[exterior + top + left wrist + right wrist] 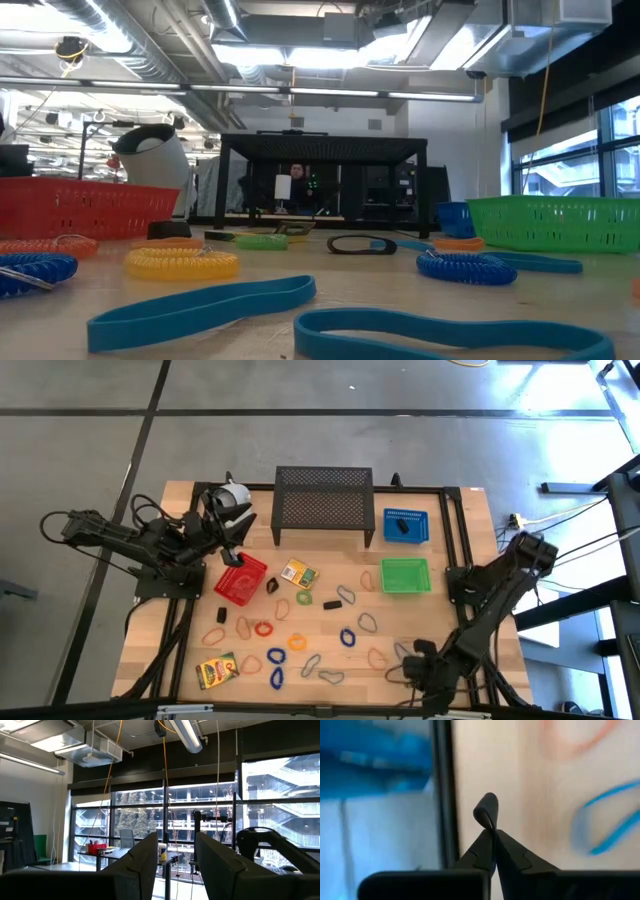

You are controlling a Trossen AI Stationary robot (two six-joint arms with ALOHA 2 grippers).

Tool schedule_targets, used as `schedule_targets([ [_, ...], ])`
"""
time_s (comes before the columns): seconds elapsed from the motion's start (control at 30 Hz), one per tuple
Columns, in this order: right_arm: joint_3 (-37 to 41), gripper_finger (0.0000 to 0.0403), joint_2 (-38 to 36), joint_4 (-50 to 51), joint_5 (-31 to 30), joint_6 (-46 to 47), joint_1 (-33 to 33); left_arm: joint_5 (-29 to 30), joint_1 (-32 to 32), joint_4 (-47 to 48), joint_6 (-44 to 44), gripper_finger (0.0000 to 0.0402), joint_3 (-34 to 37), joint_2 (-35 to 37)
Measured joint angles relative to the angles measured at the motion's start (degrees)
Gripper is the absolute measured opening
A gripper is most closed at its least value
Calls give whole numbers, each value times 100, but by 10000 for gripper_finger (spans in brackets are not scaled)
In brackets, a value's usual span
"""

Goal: Pick & Place Office Desk Supplies
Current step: Put the black rubber band into the blue bin

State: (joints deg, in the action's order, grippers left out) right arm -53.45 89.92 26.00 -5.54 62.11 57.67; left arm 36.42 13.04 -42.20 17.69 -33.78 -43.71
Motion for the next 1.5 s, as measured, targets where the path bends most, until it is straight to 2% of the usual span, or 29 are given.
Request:
schedule_targets([
  [0.1, -70, 12, -542, 287, -1433, 75, -88, -1, 0, 106, 0, 127, 0, -8],
  [0.23, -62, 19, -1237, 1096, -3335, 752, -468, -1, 0, 226, 0, 127, 0, -27],
  [0.33, -64, 17, -1727, 1636, -4085, 1188, -989, -1, 0, 301, 0, 127, 0, -45],
  [0.53, -62, 17, -2387, 2567, -4109, 1226, -2576, -1, 0, 518, 0, 127, 0, -52],
  [0.73, -62, 17, -2533, 3619, -3646, 1039, -4325, -1, 0, 633, 0, 127, 0, -54],
  [1.07, 166, 18, -2189, 3398, -3149, 124, -6781, -1, 0, 650, 0, 127, 0, -54],
  [1.23, 287, 18, -1860, 2809, -2819, -245, -7539, -1, 0, 647, 0, 127, 0, -54],
  [1.5, 463, 18, -940, 1995, -2604, -654, -8016, -1, 0, 648, 0, 127, 0, -54],
])
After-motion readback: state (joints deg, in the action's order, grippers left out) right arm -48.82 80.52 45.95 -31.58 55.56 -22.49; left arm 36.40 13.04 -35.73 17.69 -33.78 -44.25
